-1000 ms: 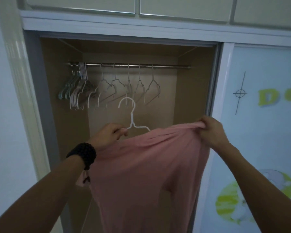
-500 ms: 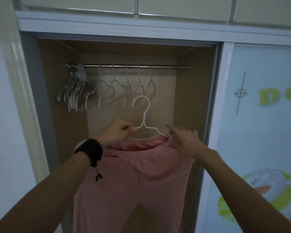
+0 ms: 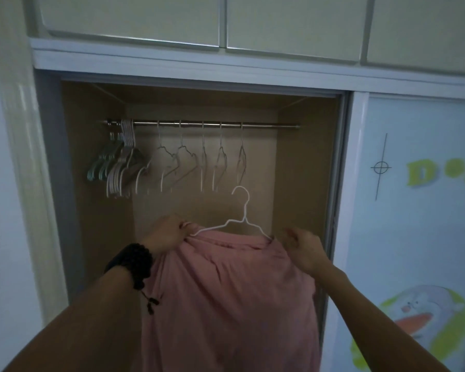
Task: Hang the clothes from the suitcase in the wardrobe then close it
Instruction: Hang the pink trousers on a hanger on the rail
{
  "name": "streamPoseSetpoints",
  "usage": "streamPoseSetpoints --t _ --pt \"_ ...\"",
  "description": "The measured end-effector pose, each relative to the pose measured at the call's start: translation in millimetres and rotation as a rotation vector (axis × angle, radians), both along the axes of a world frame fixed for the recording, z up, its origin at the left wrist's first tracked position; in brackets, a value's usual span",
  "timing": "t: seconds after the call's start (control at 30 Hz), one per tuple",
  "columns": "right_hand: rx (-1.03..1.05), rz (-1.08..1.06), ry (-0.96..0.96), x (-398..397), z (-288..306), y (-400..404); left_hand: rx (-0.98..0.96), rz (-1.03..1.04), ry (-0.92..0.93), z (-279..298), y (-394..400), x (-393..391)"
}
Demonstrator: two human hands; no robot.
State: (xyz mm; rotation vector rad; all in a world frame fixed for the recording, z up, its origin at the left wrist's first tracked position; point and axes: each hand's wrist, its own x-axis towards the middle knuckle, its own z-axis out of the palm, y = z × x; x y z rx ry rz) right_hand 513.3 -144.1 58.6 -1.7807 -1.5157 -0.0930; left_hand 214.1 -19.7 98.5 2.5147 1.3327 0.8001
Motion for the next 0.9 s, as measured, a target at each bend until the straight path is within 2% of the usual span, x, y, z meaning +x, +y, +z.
streamPoseSetpoints --t 0.1,0.2,0.27,0.37,0.43,0.53,0.67,0.77,0.9 --pt "-0.011 -0.044 0.042 2 9 -12 -0.167 0.099 -0.216 -2 6 32" --pt "-0.020 -0.086 0.103 14 13 -21 -0.541 -0.074 -0.611 -4 1 82" --pt "-0.044 -0.095 0.127 28 15 -22 -0.710 -0.148 -0.736 -4 1 117" --pt "-0.006 -0.094 0.211 56 22 -17 -0.812 -0.162 -0.858 -7 42 181" --pt "0.007 -0.073 0.261 78 28 -5 -0.800 -0.189 -0.941 0 76 221" --pt "0.016 -0.058 0.308 112 27 16 -0.744 -0.165 -0.978 30 79 253" --pt "0.065 0.038 0.476 150 44 58 -0.799 -0.207 -1.006 61 108 283" --pt "0.067 0.116 0.461 175 65 103 -0.692 -0.124 -1.049 91 128 310" --pt "0.048 0.133 0.279 185 103 149 -0.612 -0.071 -1.051 132 173 349"
